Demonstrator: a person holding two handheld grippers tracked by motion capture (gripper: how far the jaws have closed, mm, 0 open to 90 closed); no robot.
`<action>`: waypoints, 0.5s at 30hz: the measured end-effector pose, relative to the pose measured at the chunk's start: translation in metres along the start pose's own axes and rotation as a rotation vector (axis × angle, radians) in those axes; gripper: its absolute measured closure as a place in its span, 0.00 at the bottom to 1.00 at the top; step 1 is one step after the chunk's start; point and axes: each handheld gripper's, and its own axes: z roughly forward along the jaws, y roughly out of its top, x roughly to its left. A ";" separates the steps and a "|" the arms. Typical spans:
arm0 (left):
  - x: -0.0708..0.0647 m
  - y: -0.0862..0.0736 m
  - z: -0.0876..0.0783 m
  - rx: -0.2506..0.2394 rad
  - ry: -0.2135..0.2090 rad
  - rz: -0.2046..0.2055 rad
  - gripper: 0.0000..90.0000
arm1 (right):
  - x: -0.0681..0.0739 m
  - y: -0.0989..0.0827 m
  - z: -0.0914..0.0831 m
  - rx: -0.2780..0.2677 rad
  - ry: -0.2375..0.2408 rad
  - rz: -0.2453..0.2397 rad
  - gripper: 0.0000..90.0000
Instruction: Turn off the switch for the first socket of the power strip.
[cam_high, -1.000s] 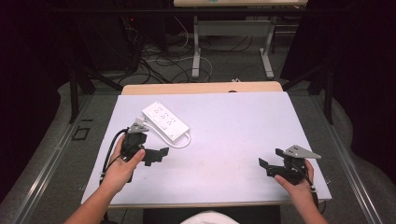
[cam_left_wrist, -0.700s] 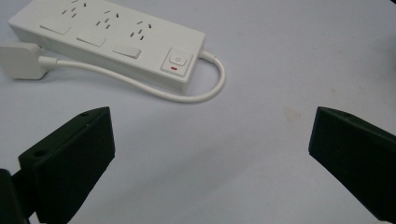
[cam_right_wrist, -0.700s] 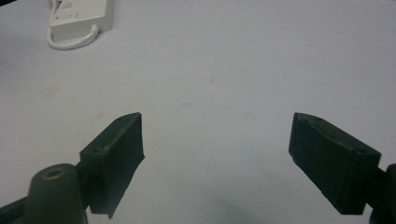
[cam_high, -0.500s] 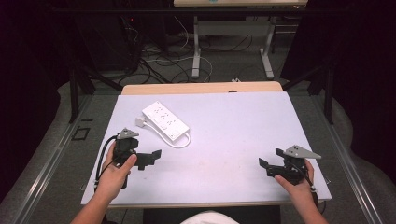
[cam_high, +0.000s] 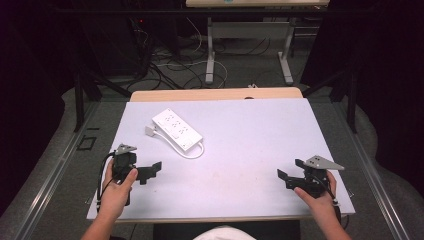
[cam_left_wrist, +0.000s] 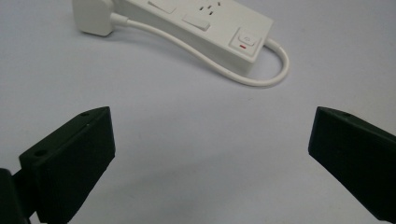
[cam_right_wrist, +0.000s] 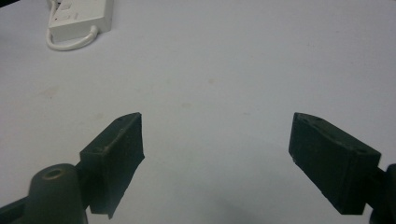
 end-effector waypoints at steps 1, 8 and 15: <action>0.002 -0.002 0.000 -0.002 0.000 -0.008 0.00 | 0.000 0.000 0.000 0.000 0.001 0.000 0.19; 0.013 -0.013 0.002 -0.015 0.020 -0.037 0.01 | 0.000 0.000 0.000 -0.006 -0.007 0.000 0.19; 0.024 -0.023 0.006 -0.025 0.037 -0.081 0.01 | -0.001 0.000 0.000 0.000 -0.003 0.003 0.19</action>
